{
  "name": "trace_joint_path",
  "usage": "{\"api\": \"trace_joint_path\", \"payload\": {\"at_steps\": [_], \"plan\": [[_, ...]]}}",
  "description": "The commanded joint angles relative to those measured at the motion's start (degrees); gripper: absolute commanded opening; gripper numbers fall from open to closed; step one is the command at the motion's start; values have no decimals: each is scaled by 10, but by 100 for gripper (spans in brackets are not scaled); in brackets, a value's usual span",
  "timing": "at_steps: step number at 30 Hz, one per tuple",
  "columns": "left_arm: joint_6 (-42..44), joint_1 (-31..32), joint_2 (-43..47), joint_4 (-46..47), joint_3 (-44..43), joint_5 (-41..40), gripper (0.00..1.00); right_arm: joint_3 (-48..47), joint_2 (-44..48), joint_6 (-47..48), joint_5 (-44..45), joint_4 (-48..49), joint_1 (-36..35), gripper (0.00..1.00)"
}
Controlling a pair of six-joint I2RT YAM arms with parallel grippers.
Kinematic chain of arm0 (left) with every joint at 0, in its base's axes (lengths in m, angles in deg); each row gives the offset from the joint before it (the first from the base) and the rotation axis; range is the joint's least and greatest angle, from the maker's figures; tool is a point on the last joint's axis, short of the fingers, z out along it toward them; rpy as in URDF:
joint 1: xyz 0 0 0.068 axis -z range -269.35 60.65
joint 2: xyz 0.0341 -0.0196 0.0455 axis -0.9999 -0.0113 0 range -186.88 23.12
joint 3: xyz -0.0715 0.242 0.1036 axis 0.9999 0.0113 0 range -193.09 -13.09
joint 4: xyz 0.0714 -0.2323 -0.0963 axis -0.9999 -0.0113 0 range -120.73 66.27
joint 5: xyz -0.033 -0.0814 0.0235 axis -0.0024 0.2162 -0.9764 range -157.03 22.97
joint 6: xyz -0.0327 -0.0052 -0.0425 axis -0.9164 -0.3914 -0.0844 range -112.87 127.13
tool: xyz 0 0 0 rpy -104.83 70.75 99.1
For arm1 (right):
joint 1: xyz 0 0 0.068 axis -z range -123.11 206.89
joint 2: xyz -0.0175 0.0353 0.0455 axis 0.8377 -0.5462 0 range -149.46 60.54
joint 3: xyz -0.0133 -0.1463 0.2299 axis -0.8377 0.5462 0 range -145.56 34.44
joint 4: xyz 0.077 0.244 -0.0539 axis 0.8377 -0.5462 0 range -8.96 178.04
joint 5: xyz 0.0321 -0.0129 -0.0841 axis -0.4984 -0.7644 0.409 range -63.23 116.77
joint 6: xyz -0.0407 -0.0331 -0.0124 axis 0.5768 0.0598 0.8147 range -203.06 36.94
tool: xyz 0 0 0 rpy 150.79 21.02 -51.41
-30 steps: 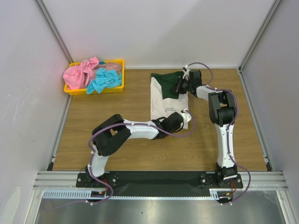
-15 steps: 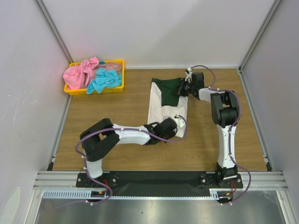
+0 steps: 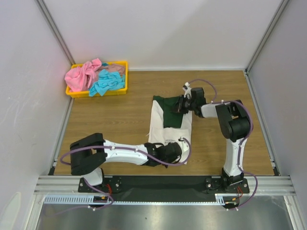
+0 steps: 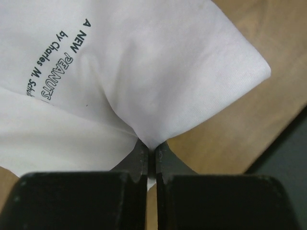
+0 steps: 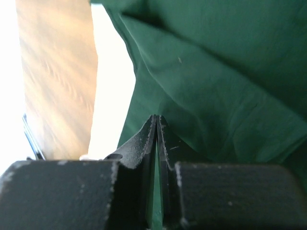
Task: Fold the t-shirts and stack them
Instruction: Fold the tshirt
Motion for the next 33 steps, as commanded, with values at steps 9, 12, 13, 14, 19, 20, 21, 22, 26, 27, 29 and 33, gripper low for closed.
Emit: {"api": "trace_joint_path", "payload": {"at_steps": [9,12,13,14,19,20,21,22,26,27,29,33], "plan": [[-84,87,103,-148,-33,-41,0,186,133,-23,45,114,-34,7],[-86,86,132,-172,-56,-69,0,205,137,-26,53,122,-41,6],[-86,85,134,-182,-64,-76,0,209,135,-29,51,133,-44,6],[-78,84,137,-189,-81,-79,0,213,135,-35,46,139,-44,6],[-53,70,115,-221,-131,-108,0,211,165,-27,54,129,-42,6],[-47,60,111,-225,-146,-119,0,205,177,-20,66,115,-42,6],[-43,56,102,-230,-154,-128,0,200,187,-13,72,101,-43,6],[-28,46,99,-236,-172,-135,0,188,208,5,87,71,-43,6],[21,15,90,-241,-205,-136,0,168,242,18,108,23,-30,7],[31,4,89,-240,-218,-122,0,165,246,17,106,15,-24,7],[56,-30,87,-233,-229,-70,0,160,257,8,99,9,-10,7],[94,-83,52,-255,-291,-2,0,157,282,-4,87,8,41,7]]}}
